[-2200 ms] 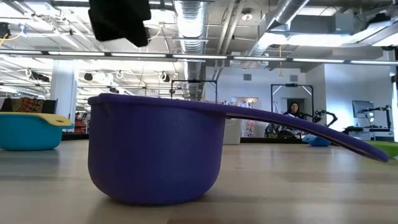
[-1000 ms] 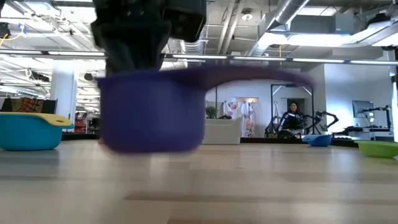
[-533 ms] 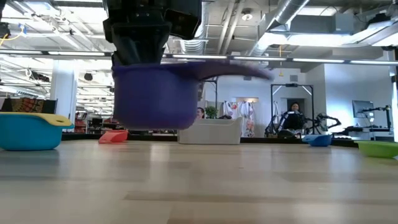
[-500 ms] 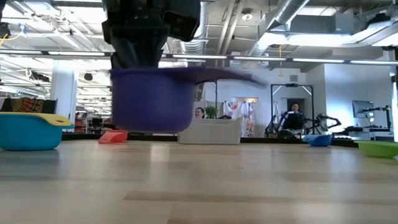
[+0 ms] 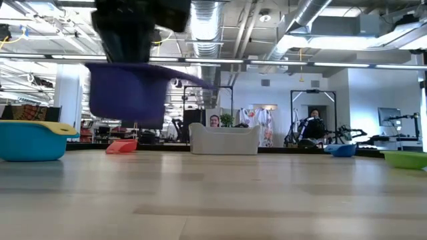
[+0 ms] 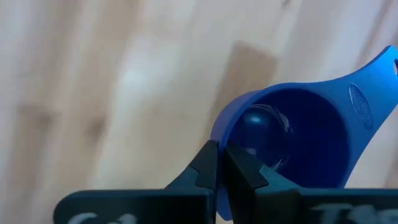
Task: Nest measuring cups in basket
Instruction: Stack the violet measuring cup on the yellow measuring cup
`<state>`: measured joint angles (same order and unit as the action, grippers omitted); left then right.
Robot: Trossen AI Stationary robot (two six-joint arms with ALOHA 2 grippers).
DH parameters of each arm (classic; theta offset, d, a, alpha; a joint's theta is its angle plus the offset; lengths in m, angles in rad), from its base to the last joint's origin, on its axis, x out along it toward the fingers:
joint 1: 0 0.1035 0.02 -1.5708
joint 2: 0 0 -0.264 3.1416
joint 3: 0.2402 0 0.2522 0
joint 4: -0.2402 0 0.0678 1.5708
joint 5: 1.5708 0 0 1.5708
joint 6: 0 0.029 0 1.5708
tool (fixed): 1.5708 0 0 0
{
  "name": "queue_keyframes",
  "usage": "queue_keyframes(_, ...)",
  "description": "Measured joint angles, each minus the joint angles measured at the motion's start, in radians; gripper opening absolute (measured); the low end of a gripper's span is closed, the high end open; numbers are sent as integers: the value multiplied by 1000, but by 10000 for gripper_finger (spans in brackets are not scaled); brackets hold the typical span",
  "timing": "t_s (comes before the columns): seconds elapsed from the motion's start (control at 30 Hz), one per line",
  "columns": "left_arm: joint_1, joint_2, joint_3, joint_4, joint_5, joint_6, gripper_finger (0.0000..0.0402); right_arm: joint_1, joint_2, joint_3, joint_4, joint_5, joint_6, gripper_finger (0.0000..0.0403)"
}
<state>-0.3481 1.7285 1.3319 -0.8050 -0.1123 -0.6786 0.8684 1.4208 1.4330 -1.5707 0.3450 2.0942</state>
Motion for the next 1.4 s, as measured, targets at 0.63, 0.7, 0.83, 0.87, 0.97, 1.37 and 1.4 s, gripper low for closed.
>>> queue_keyframes(0.63, 66, -676, -351, -410, -200, -103, 0, -31, 0, 1, 6, 46, -11, 169)
queue_keyframes(0.7, 95, -741, -418, -403, -183, -117, 0, -39, 0, 1, 7, 56, -18, 171)
queue_keyframes(0.83, 130, -831, -530, -368, -159, -147, 0, -67, 0, 1, 6, 58, -60, 173)
queue_keyframes(0.87, 134, -844, -553, -353, -152, -147, 0, -76, 0, 1, 6, 58, -71, 173)
queue_keyframes(0.97, 139, -869, -613, -303, -128, -121, 0, -102, 0, 1, 8, 58, -109, 171)
queue_keyframes(1.37, 138, -872, -676, -219, -94, -35, 7, -195, 0, 1, 8, 50, -251, 183)
queue_keyframes(1.4, 138, -872, -676, -220, -94, -33, 12, -204, 0, 1, 9, 50, -264, 185)
